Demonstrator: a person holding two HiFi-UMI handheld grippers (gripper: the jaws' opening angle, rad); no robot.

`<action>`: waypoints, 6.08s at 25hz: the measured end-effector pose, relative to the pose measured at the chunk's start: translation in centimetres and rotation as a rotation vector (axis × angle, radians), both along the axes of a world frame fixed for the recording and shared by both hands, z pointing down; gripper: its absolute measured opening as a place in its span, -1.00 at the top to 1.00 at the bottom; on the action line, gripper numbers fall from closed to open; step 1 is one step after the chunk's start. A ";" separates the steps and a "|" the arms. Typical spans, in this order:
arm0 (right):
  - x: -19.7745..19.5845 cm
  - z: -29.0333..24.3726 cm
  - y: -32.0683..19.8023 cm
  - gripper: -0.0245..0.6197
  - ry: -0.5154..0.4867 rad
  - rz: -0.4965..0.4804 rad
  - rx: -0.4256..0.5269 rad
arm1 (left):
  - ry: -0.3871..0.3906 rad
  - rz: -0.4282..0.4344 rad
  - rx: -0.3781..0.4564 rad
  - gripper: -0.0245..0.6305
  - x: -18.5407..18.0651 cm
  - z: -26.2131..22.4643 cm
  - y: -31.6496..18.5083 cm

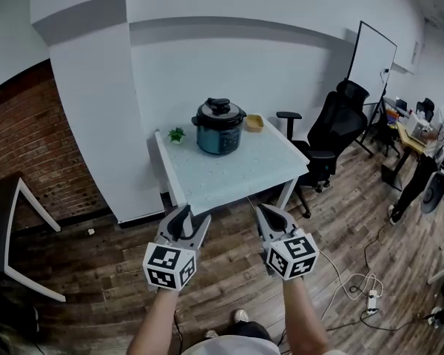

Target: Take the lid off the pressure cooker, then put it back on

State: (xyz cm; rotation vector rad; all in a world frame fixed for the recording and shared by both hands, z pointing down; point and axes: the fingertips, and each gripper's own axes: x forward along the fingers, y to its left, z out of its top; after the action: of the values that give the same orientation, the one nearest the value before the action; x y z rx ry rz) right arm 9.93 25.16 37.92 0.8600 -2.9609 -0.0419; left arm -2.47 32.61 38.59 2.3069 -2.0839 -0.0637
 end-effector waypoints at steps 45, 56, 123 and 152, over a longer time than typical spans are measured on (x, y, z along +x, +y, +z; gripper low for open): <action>-2.9 0.4 -21.8 0.92 0.036 -0.062 0.056 | -0.045 -0.124 -0.031 -0.11 -3.1 0.4 -20.7; -10.0 1.1 -31.8 0.92 0.014 -0.005 0.048 | -0.031 -0.131 -0.027 -0.11 -13.1 1.8 -29.9; -19.6 3.1 -54.1 0.92 0.071 0.112 -0.020 | -0.234 0.389 -0.424 -0.05 -21.0 4.9 -63.7; -19.8 3.7 -55.4 0.92 0.084 0.107 -0.026 | -0.282 0.586 -0.505 0.07 -20.3 5.4 -63.2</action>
State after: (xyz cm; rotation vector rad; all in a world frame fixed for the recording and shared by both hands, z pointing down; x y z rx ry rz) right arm -9.87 -30.26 41.58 0.9855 -2.8271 -0.0334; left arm -22.77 -30.58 43.99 2.5546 -1.2041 0.7398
